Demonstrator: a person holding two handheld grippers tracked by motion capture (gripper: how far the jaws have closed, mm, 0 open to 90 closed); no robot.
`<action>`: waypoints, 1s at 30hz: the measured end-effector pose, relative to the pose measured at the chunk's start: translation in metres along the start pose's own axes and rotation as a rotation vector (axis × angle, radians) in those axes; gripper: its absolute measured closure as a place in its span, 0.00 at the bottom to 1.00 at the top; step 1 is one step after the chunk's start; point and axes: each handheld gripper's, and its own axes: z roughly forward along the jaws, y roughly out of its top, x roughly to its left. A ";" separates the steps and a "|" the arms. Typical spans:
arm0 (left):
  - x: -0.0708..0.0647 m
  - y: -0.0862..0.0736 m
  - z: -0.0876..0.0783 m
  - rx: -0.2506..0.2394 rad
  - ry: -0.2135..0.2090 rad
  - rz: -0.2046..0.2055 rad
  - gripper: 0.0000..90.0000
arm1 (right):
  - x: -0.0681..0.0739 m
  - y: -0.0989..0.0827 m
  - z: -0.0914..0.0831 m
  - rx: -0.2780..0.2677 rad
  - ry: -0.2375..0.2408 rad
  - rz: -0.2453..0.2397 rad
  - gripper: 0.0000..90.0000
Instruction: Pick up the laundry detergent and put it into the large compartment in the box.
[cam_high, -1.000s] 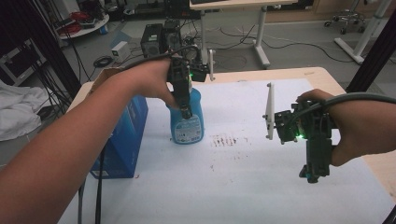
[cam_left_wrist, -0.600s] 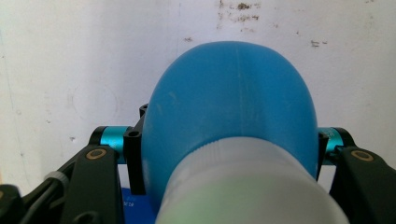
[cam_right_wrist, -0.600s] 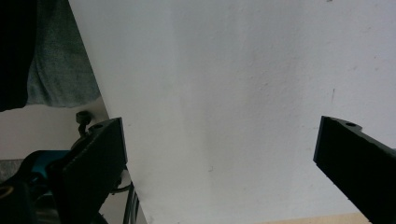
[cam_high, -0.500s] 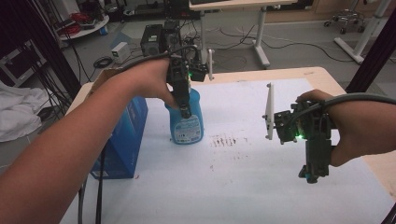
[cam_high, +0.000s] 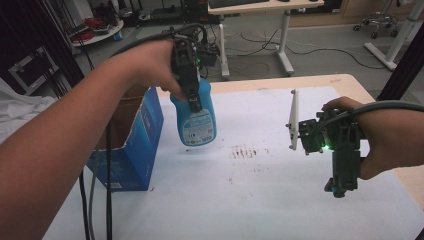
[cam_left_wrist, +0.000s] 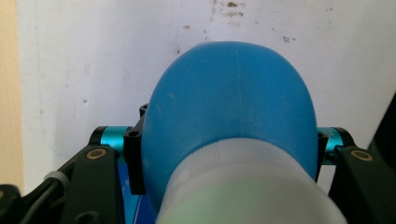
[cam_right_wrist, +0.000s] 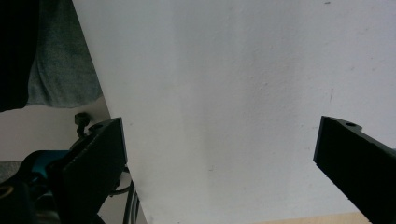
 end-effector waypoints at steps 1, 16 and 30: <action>0.000 -0.001 -0.005 0.000 0.003 -0.006 0.43 | 0.001 0.000 0.000 0.000 0.006 0.002 0.02; -0.007 -0.033 -0.068 -0.003 0.004 -0.178 0.43 | 0.002 0.006 -0.004 -0.001 -0.005 -0.015 0.02; -0.004 -0.084 -0.118 -0.006 0.023 -0.333 0.43 | 0.004 0.016 -0.010 0.004 -0.014 -0.042 0.02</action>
